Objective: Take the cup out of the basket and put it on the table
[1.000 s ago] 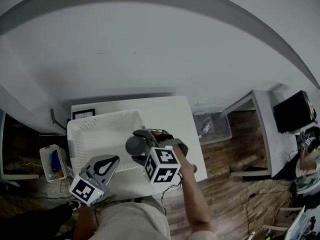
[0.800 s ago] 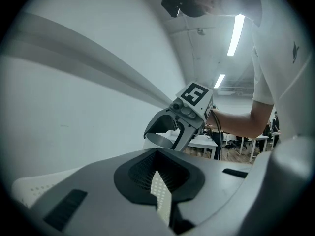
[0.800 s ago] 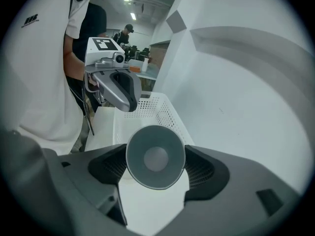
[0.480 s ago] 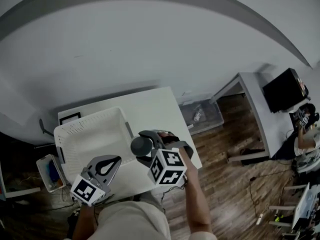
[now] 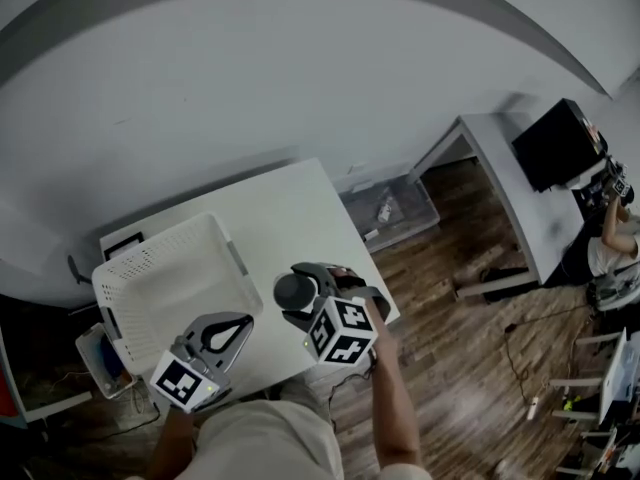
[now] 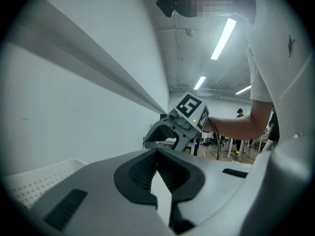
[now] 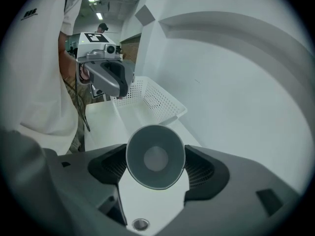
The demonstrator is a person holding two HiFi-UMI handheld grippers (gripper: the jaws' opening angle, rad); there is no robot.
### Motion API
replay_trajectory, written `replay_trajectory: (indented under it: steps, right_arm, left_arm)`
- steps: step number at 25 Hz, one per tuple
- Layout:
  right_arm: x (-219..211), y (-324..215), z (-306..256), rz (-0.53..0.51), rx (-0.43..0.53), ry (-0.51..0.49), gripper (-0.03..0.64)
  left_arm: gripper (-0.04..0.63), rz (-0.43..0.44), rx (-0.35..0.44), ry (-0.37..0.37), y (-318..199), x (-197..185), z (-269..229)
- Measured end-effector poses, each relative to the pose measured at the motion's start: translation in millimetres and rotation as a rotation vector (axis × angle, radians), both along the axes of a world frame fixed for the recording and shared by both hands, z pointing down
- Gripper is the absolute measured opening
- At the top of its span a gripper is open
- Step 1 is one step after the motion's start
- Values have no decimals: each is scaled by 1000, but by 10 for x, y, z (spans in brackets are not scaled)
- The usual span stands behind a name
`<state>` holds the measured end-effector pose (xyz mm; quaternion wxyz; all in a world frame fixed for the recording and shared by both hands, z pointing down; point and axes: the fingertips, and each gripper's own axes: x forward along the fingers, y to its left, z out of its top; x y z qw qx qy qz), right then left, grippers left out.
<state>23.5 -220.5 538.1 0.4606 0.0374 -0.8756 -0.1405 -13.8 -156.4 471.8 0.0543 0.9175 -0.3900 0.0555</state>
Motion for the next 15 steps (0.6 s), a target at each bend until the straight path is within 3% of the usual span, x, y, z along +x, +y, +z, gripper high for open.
replay_trajectory:
  steps: [15]
  right_arm:
    - [454, 35, 962, 199, -129, 10, 359]
  left_arm:
    - [0, 150, -19, -42, -67, 541, 310]
